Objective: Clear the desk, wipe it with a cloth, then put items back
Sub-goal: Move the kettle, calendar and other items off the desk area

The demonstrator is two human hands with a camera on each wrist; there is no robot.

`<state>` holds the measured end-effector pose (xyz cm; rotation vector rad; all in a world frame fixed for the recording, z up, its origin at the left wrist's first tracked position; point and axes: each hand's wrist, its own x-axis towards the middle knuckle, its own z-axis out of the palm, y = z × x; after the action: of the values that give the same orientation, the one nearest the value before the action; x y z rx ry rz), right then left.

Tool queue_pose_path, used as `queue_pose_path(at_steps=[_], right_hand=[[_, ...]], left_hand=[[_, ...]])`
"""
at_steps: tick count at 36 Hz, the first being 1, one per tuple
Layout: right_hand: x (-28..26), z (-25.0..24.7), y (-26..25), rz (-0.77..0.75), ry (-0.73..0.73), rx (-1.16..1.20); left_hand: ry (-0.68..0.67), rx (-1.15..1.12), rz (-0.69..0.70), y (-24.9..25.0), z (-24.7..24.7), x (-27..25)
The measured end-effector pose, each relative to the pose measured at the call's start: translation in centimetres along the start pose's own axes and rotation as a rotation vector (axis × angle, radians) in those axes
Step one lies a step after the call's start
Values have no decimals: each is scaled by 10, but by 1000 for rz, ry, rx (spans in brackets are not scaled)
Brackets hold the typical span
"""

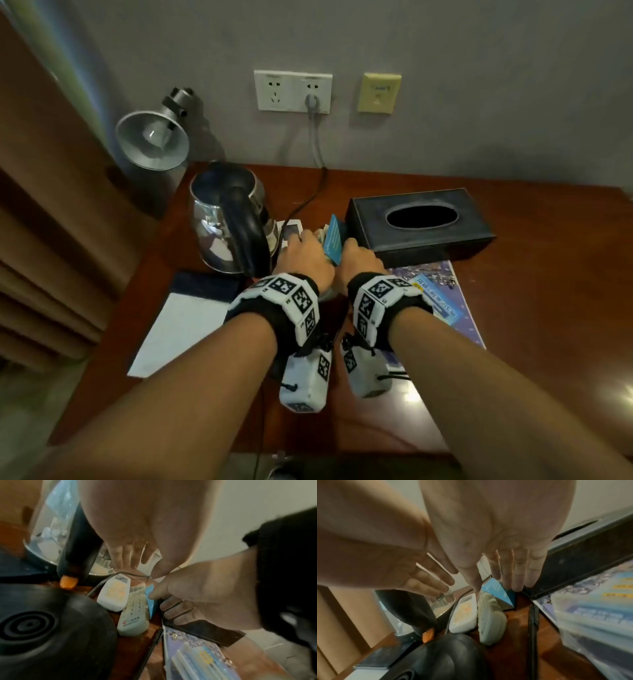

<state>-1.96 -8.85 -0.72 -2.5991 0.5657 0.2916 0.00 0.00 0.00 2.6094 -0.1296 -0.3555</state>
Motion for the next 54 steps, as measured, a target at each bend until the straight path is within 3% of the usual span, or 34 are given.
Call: queue_pose_path(at_steps=[10, 21, 26, 32, 39, 44, 49, 54], right_hand=[[28, 31, 9, 45, -76, 139], [24, -27, 38, 63, -208, 254], [10, -55, 54, 84, -157, 435], [-5, -88, 70, 208, 32, 541], [-17, -127, 86, 403, 272, 714], [-22, -154, 102, 477, 393, 823], [-25, -185, 143, 487, 434, 786], [-16, -216, 208, 517, 447, 747]], left_hand=[[-35, 167, -74, -29, 39, 40], [-21, 294, -124, -11, 46, 46], [-72, 314, -131, -5, 42, 49], [-220, 194, -144, 19, 3, 51], [-114, 90, -46, 68, -54, 45], [-18, -57, 47, 136, -72, 23], [-53, -73, 208, 219, -40, -6], [-129, -34, 258, 293, 18, -28]])
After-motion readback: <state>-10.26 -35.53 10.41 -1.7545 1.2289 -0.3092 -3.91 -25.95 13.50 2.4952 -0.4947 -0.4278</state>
